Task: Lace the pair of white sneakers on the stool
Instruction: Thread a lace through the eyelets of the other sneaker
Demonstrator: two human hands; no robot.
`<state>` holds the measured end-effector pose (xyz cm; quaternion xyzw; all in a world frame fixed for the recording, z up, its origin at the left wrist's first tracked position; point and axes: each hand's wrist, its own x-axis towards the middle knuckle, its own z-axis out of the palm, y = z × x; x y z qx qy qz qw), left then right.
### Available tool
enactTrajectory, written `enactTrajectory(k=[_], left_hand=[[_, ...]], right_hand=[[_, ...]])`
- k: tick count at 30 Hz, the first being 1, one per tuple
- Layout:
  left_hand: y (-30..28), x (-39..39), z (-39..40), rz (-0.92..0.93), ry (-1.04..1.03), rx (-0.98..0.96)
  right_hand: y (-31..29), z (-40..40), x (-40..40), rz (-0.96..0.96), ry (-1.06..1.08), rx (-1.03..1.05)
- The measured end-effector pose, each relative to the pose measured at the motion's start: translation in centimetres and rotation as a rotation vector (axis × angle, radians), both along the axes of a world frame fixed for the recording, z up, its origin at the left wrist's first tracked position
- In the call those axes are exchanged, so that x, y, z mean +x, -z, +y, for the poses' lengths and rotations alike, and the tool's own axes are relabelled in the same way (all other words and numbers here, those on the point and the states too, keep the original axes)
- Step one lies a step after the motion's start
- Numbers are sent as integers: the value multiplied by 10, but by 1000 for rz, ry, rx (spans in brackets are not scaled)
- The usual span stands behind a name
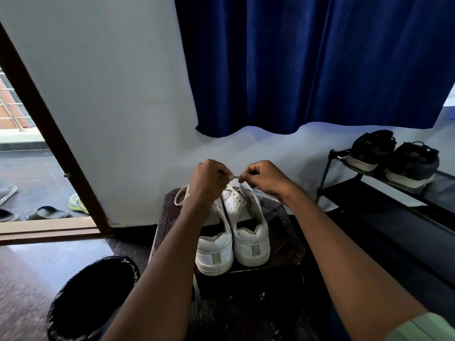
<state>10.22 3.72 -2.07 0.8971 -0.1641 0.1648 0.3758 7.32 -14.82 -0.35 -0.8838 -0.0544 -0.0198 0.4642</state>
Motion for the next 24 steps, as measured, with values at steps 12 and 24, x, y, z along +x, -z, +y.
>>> enactTrajectory(k=[12, 24], left_hand=[[5, -6, -15, 11, 125, 65], [1, -11, -9, 43, 112, 77]], right_hand=[[1, 7, -6, 2, -41, -104], [1, 8, -8, -81, 120, -25]])
